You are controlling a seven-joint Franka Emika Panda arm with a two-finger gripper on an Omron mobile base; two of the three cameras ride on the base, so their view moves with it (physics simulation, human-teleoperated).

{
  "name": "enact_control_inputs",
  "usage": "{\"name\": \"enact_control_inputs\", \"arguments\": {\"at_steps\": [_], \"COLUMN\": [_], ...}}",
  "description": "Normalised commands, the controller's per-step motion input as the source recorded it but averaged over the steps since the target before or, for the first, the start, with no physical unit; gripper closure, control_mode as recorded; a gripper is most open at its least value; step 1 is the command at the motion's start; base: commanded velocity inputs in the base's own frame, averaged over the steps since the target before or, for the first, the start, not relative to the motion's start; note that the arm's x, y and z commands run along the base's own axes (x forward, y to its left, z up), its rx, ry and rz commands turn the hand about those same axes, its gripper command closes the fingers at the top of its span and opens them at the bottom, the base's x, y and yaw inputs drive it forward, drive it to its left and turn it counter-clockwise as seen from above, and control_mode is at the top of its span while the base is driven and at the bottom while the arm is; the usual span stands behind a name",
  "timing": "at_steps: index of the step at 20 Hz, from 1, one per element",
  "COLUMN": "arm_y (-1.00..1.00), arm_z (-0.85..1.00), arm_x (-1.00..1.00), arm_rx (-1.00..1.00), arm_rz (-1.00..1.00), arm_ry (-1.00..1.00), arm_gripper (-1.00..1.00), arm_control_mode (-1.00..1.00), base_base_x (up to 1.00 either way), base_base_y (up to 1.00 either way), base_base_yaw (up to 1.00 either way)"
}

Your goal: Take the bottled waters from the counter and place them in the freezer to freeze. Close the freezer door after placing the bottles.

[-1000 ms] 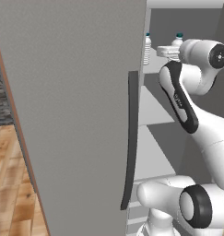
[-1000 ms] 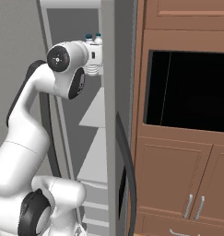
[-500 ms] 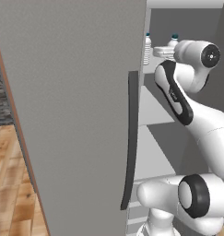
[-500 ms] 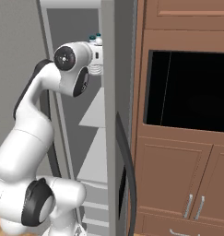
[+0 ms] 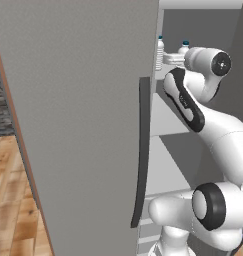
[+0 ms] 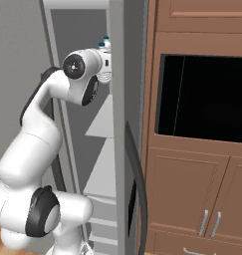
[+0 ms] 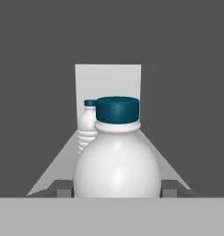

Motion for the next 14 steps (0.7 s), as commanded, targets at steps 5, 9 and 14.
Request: {"name": "enact_control_inputs", "arguments": {"at_steps": [5,9,14], "arm_y": [0.0,0.0,0.0], "arm_z": [0.0,0.0,0.0], "arm_x": [0.16,0.2,0.25], "arm_rx": [0.0,0.0,0.0], "arm_rz": [0.0,0.0,0.0], "arm_ry": [0.0,0.0,0.01], "arm_gripper": [1.0,1.0,1.0], "arm_control_mode": [-1.0,-1.0,-1.0], "base_base_x": [0.0,0.0,0.0], "base_base_y": [0.0,0.0,0.0], "base_base_yaw": [0.0,0.0,0.0]}}
